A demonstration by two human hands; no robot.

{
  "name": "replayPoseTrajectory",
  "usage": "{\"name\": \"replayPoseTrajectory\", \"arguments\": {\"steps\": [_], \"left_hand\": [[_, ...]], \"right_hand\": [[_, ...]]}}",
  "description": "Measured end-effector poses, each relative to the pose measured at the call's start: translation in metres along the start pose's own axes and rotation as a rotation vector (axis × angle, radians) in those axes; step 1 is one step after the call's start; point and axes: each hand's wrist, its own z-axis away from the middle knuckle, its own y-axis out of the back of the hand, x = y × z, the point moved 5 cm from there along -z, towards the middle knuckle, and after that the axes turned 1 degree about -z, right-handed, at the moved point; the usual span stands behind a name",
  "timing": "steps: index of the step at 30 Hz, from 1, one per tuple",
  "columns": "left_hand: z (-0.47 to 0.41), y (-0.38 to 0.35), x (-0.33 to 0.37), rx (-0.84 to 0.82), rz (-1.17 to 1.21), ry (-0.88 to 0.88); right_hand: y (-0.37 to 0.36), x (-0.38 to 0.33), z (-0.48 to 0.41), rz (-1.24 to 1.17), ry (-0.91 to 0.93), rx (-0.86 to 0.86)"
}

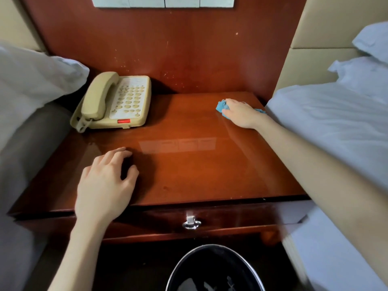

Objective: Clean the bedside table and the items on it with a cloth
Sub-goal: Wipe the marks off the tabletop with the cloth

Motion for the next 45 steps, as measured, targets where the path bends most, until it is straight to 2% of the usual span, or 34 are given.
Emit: {"name": "replayPoseTrajectory", "arguments": {"steps": [10,19,45], "left_hand": [[-0.001,0.000,0.000,0.016,-0.006,-0.017],[-0.002,0.000,-0.002,0.029,0.007,-0.009],[-0.001,0.002,0.000,-0.017,-0.003,0.001]], "right_hand": [[0.010,0.014,-0.060,-0.026,-0.130,0.030],[0.011,0.020,-0.072,-0.038,-0.201,0.064],[-0.002,0.026,0.054,0.065,-0.133,0.102]]}}
